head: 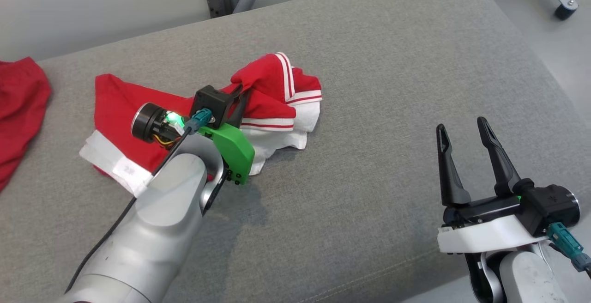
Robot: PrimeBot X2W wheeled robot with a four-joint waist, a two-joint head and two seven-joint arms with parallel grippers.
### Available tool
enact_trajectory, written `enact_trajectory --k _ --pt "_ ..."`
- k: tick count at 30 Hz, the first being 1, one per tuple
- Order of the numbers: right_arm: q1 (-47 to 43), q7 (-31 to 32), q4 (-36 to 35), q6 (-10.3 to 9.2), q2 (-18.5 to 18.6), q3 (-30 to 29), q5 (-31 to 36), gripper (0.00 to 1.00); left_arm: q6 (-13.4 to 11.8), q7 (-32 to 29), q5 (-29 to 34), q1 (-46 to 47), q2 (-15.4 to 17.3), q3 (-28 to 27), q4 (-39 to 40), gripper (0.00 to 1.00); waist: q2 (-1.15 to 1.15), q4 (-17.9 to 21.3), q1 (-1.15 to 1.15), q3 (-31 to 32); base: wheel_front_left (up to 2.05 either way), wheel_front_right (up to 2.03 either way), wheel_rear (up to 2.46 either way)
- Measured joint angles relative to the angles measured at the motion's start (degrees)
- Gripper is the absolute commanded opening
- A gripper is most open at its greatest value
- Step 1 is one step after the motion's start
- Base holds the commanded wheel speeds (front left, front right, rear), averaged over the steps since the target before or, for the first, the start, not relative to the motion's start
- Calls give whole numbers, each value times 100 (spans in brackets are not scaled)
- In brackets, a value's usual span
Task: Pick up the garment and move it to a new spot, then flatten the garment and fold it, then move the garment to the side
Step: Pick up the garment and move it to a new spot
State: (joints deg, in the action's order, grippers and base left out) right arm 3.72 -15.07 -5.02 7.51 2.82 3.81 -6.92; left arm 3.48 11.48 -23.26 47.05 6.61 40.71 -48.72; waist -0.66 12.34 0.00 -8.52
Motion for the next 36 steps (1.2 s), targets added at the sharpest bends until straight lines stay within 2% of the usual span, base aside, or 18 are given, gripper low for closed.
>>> enact_trajectory --k 9,10,11,12,13,18,25,31,36 --pt "25 1 2 0 0 81 -60 100 -98 280 -97 2 -267 41 -1059 0 0 427 0 -258 0 0 0" --pt "29 0 7 0 0 82 -68 100 -100 291 -110 2 -289 44 -1107 9 0 456 0 -282 0 0 0" --pt "37 0 12 0 0 85 -76 100 -100 310 -143 2 -314 40 -1136 37 0 480 0 -302 0 0 0" --pt "42 0 13 0 0 82 -77 100 -99 323 -172 2 -338 40 -1146 74 0 498 0 -319 0 0 0" --pt "41 0 18 0 0 79 -77 100 -98 326 -191 2 -355 41 -1146 100 0 508 0 -328 0 0 0" --pt "40 0 86 0 0 74 -90 100 -98 348 -354 -18 -363 4 -773 100 0 442 0 -278 0 0 0" --pt "-19 0 270 0 0 133 -19 100 -299 356 -416 -549 -382 -167 220 100 0 199 0 -61 0 0 0" --pt "-128 1 391 0 -1 97 70 100 -575 357 -218 -1221 -382 -644 960 100 0 -130 0 220 0 0 0" --pt "-265 1 466 0 -1 12 110 100 -786 356 -29 -2028 -364 -1256 1563 100 0 -418 0 500 0 0 0"
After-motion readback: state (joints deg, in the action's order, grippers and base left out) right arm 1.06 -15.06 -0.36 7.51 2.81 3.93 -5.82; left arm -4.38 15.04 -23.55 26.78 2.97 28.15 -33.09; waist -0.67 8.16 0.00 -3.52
